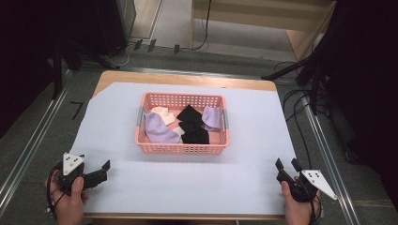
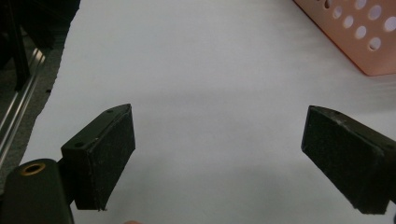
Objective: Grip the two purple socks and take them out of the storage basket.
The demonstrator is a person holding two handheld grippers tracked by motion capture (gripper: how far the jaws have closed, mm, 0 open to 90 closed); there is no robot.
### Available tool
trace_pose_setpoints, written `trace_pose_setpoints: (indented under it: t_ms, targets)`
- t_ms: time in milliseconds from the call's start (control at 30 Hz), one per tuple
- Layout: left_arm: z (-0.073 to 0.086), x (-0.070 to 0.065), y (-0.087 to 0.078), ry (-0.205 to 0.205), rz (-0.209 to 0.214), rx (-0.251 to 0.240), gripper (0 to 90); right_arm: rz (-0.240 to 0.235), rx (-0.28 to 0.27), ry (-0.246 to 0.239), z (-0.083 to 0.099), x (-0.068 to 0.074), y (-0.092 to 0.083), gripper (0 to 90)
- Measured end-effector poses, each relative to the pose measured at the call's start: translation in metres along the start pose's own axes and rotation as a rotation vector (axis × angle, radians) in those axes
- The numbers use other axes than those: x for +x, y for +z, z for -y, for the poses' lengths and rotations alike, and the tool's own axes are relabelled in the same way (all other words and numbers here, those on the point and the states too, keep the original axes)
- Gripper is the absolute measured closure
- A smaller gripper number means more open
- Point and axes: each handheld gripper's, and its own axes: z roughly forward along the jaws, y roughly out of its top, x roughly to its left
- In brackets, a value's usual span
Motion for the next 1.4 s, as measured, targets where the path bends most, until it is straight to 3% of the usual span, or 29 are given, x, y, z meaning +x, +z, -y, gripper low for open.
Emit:
trace_pose_setpoints:
  t_ms: [167, 267, 433, 633, 667, 900, 1100, 1400]
  targets:
    - [0.0, 0.0, -0.001, 0.0, 0.0, -0.001, 10.8, -0.037, -0.02, -0.033, -0.007, 0.014, -0.002, 45.8]
    - [0.0, 0.0, 0.0, -0.001, -0.001, 0.001, 10.8, -0.063, -0.04, -0.021, -0.012, 0.023, -0.002, 46.2]
    - [-0.001, 0.001, 0.001, 0.0, 0.0, 0.022, 10.7, -0.091, -0.011, -0.007, -0.022, 0.037, 0.003, 47.7]
    - [0.0, 0.001, 0.001, -0.012, 0.005, 0.009, 10.7, -0.103, 0.004, -0.02, -0.03, 0.049, 0.008, 49.0]
    - [0.0, 0.001, 0.001, -0.01, 0.005, 0.01, 10.7, -0.115, 0.015, -0.023, -0.035, 0.058, 0.011, 49.1]
    - [0.0, 0.001, 0.001, -0.008, 0.005, 0.01, 10.7, -0.159, 0.048, -0.027, -0.044, 0.081, 0.025, 49.5]
    - [0.0, 0.002, 0.0, -0.01, 0.01, 0.005, 10.7, -0.184, 0.074, -0.063, -0.054, 0.104, 0.04, 47.4]
    - [0.0, 0.002, 0.0, -0.007, 0.01, 0.006, 10.7, -0.232, 0.073, -0.077, -0.065, 0.129, 0.052, 46.2]
